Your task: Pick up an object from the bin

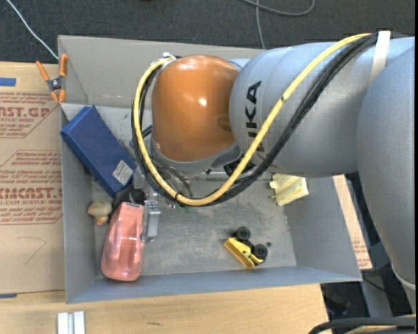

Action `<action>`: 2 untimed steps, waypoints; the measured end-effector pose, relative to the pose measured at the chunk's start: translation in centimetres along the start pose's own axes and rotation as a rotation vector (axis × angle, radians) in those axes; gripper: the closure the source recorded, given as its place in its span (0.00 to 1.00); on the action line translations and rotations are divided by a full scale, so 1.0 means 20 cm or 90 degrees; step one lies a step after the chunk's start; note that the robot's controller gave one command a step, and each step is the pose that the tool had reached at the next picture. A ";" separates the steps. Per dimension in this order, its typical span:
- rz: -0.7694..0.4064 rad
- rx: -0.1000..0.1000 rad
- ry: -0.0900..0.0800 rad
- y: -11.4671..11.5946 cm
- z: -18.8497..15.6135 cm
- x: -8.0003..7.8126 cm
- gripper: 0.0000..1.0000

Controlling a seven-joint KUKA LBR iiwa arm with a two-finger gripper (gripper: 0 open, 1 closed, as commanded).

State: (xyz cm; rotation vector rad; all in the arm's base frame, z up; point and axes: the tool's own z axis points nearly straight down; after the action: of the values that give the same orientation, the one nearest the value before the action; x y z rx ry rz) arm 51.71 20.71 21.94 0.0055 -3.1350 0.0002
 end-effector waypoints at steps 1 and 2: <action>0.002 -0.001 -0.005 -0.01 -0.02 -0.01 0.00; -0.145 -0.001 -0.006 0.06 0.53 0.12 0.00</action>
Offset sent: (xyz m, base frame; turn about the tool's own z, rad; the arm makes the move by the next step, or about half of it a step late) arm -0.0374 0.0180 -0.1494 -0.3152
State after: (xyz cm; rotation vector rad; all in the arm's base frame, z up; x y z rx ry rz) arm 49.19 21.99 11.29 0.3633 -3.1227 -0.0041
